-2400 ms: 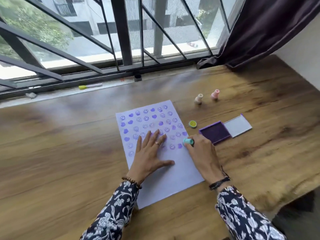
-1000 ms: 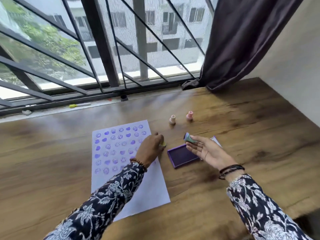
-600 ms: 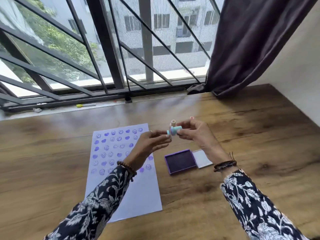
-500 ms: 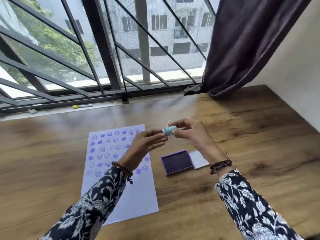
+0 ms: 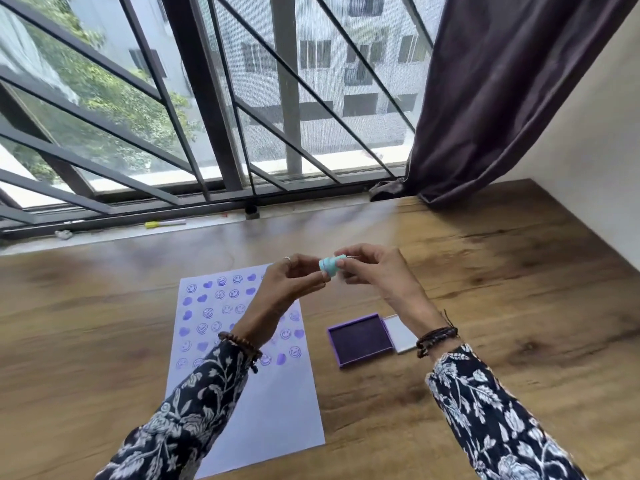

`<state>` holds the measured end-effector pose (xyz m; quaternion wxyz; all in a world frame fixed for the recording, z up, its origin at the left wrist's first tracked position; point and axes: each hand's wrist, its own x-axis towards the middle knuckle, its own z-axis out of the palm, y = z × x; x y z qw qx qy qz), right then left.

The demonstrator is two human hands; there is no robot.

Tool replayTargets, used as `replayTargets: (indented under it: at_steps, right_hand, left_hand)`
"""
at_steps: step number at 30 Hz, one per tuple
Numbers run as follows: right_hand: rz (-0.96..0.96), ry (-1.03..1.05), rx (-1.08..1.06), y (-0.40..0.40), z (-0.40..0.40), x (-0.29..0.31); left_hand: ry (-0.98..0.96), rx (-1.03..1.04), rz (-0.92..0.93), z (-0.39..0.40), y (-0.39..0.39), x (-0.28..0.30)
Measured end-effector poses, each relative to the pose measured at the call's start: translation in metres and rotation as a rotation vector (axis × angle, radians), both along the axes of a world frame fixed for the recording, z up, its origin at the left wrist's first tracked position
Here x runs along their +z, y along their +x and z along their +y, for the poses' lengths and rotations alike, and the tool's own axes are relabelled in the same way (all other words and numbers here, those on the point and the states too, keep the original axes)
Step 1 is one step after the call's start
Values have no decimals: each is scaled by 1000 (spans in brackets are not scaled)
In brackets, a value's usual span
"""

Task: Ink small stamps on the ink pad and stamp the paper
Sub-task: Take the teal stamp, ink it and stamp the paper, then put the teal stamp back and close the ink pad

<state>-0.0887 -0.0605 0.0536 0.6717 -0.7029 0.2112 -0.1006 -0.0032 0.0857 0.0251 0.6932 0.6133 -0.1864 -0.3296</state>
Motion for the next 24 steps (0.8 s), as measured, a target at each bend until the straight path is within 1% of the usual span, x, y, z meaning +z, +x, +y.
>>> replayTargets:
  at_steps: [3, 5, 6, 7, 9, 11, 13, 15, 17, 19, 22, 24]
  right_hand:
    - [-26, 254, -44, 0, 3, -9]
    - [-33, 332, -67, 2, 5, -15]
    - [-27, 332, -70, 6, 7, -18]
    - [-17, 313, -70, 11, 9, -22]
    - [17, 224, -85, 21, 14, -31]
    - [58, 112, -123, 31, 18, -41]
    - [90, 54, -154, 39, 21, -52]
    - [136, -24, -163, 47, 23, -62]
    - [189, -124, -158, 54, 24, -71]
    - [232, -193, -152, 58, 27, -79]
    - [257, -229, -109, 62, 30, -84]
    - [235, -242, -103, 66, 27, -81]
  left_hand:
    - [-102, 33, 153, -4, 2, -4]
    - [-132, 57, 211, -7, 6, -7]
    - [-103, 53, 191, -8, 9, -9]
    - [-52, 41, 138, -8, 12, -12]
    - [96, 32, -46, -8, 19, -19]
    - [304, 77, -328, -8, 26, -29]
    - [507, 132, -608, -9, 35, -42]
    - [629, 168, -749, -10, 40, -54]
    - [702, 184, -809, -11, 41, -64]
    - [753, 189, -820, -12, 41, -73]
    - [791, 185, -806, -11, 46, -78]
    - [795, 205, -798, -10, 54, -75]
